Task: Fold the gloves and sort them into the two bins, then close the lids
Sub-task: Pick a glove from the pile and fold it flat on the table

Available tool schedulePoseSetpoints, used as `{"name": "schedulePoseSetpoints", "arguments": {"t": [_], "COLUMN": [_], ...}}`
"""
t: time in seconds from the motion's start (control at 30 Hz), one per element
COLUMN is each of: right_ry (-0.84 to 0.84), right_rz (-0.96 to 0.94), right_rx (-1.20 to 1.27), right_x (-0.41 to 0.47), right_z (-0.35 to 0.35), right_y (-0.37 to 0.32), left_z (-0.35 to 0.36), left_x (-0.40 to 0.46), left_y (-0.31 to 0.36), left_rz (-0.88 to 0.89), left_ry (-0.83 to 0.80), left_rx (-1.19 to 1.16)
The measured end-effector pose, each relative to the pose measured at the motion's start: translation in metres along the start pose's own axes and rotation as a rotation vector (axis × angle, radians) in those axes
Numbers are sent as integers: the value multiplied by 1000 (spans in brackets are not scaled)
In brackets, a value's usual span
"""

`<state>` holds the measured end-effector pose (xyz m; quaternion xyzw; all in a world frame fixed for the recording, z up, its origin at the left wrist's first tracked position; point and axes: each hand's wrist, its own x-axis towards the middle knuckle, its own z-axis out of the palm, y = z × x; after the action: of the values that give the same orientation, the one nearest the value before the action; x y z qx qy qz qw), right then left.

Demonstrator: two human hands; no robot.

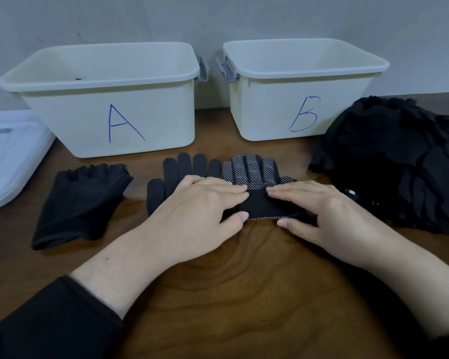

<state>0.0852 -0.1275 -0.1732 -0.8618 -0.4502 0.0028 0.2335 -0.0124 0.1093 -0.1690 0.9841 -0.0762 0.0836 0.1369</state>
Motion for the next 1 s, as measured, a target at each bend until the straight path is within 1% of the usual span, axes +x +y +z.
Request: {"name": "schedulePoseSetpoints", "arguments": {"t": [0.17,0.23,0.33,0.4,0.47,0.57,0.67,0.73,0.8,0.87,0.93,1.0], "right_ry": [155,178,168,139,104,94,117,132,134,124,103,112], "right_rz": [9,27,53,104,168,210,245,274,314,357,394,424], "right_rx": [-33,-21,7,92,225,389,470,484,477,479,468,430], "right_x": [3,3,0,-4,-8,-8,-1,9,20,32,44,55], "right_z": [5,4,2,0,-2,-4,-8,-10,-11,-12,-12,-8], "right_y": [-10,-14,-20,-24,-26,-29,-31,-29,-25,-20,-17,-13], "left_z": [-1,1,-1,-4,-5,-6,-8,-10,-10,-10,-10,-9], "left_x": [0,2,1,-4,-8,-12,-11,-9,-5,-3,-2,-1], "left_y": [2,3,7,9,8,6,7,7,5,1,0,-1], "left_rz": [14,7,18,0,-37,-130,-170,-198,-241,-239,-182,-96], "left_ry": [34,97,176,199,171,136,171,225,312,386,413,387], "left_rx": [8,-25,-76,-153,-224,-318,-423,-478,-455,-351,-253,-189]}}
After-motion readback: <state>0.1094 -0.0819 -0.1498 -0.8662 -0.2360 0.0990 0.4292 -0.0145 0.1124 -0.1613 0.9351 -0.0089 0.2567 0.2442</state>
